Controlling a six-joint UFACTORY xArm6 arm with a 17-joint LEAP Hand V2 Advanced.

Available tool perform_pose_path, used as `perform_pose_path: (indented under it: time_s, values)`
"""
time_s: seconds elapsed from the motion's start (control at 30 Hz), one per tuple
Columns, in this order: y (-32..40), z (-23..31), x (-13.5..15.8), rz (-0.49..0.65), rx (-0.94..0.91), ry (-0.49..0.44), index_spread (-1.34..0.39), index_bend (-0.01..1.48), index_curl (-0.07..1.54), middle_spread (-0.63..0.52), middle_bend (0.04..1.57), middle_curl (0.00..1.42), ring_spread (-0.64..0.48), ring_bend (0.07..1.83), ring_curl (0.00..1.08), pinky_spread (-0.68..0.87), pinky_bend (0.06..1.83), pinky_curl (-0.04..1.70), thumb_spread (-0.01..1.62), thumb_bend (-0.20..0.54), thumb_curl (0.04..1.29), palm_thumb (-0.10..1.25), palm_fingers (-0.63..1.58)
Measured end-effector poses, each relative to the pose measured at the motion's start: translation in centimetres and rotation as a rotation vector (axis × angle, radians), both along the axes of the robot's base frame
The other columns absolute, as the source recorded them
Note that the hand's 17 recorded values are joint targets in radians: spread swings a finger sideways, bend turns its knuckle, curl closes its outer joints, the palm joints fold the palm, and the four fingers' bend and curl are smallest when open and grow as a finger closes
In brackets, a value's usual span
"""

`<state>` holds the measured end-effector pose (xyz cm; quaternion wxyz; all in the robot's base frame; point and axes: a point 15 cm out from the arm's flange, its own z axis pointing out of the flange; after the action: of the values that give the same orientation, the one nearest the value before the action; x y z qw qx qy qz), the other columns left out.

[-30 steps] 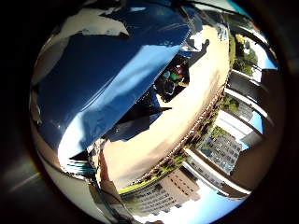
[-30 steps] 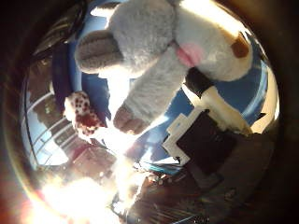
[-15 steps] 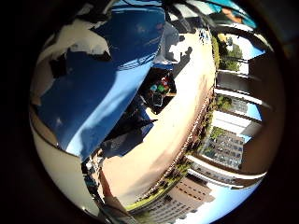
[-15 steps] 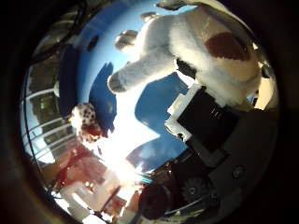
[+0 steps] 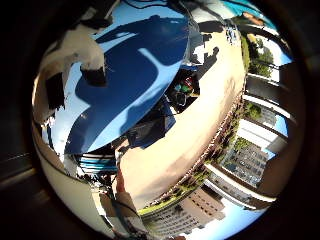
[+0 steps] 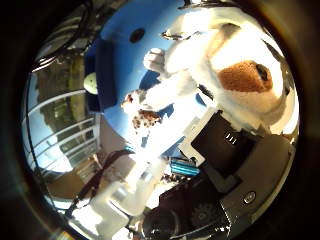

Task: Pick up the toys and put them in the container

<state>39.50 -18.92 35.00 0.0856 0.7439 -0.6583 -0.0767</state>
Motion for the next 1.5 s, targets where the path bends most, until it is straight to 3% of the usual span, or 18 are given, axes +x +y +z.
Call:
perform_pose_path:
  time_s: [0.27,0.47,0.6,0.83,1.1,1.2,1.3,1.4,1.5]
  values:
    - [11.8,9.7,-0.1,0.181,0.086,-0.099,-0.9,1.17,-0.02,-0.32,1.14,1.26,-0.12,1.53,0.83,0.12,1.71,0.63,1.07,-0.013,0.79,1.03,0.83]
    - [22.4,11.4,0.1,0.305,0.099,-0.149,-0.9,1.24,-0.02,-0.32,1.16,1.28,-0.12,1.55,0.83,0.12,1.73,0.67,1.08,-0.012,0.82,1.03,0.8]
    - [28.8,11.6,2.3,0.328,0.129,-0.247,-0.9,1.27,-0.02,-0.32,1.17,1.28,-0.12,1.57,0.83,0.12,1.73,0.68,1.08,-0.012,0.84,1.02,0.78]
    - [38.0,6.9,8.5,0.324,0.158,-0.335,-0.89,1.31,-0.02,-0.32,1.19,1.29,-0.12,1.59,0.83,0.12,1.74,0.71,1.09,-0.012,0.86,1.02,0.76]
    - [44.4,-1.0,12.1,0.296,0.159,-0.315,-0.87,1.35,-0.02,-0.31,1.21,1.29,-0.12,1.6,0.83,0.11,1.74,0.74,1.09,-0.031,0.84,0.93,0.73]
    - [45.3,-2.3,13.5,0.281,0.166,-0.343,-0.88,1.3,-0.03,-0.31,1.22,1.27,-0.11,1.61,0.82,0.12,1.73,0.75,1.09,-0.034,0.81,0.9,0.66]
    - [45.8,-3.6,14.4,0.26,0.166,-0.35,-0.8,1.31,-0.01,-0.29,1.16,1.21,-0.05,1.54,0.76,0.16,1.64,0.72,1.08,-0.04,0.77,0.87,0.68]
    - [45.9,-3.9,14.5,0.263,0.163,-0.351,-0.64,1.27,0.01,-0.25,1.02,1.1,0.04,1.37,0.69,0.21,1.55,0.69,1.07,-0.041,0.72,0.83,0.53]
    - [45.7,-4.1,14.5,0.264,0.157,-0.346,-0.44,1.1,0.01,-0.19,0.76,0.95,0.12,1.24,0.63,0.28,1.47,0.68,1.07,-0.041,0.69,0.79,0.1]
